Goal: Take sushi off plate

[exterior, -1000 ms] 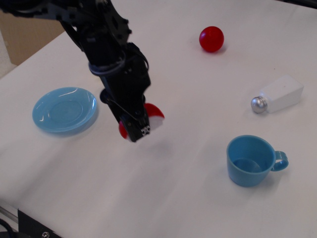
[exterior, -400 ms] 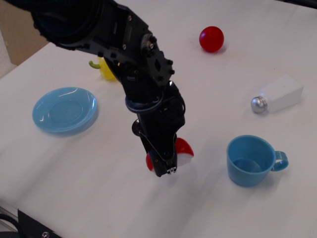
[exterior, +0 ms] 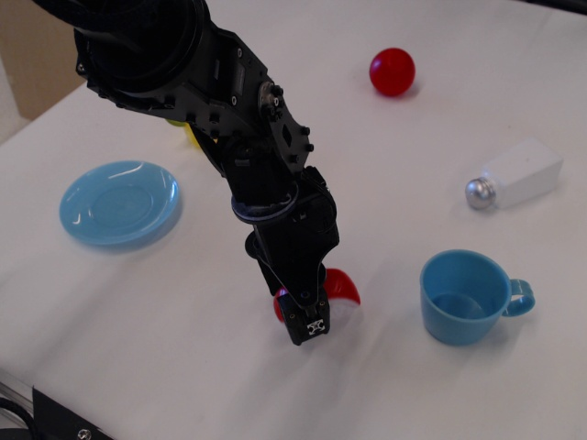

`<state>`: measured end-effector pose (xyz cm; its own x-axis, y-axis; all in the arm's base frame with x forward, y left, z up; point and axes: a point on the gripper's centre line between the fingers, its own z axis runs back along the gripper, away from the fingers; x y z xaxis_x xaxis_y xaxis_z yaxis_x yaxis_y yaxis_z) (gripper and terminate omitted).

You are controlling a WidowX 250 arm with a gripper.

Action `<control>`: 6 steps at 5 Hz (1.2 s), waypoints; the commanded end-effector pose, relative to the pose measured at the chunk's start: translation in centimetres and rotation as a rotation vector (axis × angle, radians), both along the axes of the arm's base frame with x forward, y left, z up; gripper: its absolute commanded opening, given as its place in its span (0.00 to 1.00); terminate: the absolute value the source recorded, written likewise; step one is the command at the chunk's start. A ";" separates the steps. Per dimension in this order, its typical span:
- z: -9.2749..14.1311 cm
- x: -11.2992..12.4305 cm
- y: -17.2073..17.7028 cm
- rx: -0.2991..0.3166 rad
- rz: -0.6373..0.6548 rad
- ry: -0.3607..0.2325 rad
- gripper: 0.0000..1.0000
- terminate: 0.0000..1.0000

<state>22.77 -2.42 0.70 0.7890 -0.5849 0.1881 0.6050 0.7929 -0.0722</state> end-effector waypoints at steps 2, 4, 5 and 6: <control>3.9 -0.7 1.2 -0.031 0.057 -0.097 1.00 0.00; 8.6 -0.5 1.9 -0.017 0.155 -0.166 1.00 0.00; 8.6 -0.5 1.9 -0.017 0.155 -0.166 1.00 0.00; 8.6 -0.5 1.9 -0.017 0.155 -0.166 1.00 1.00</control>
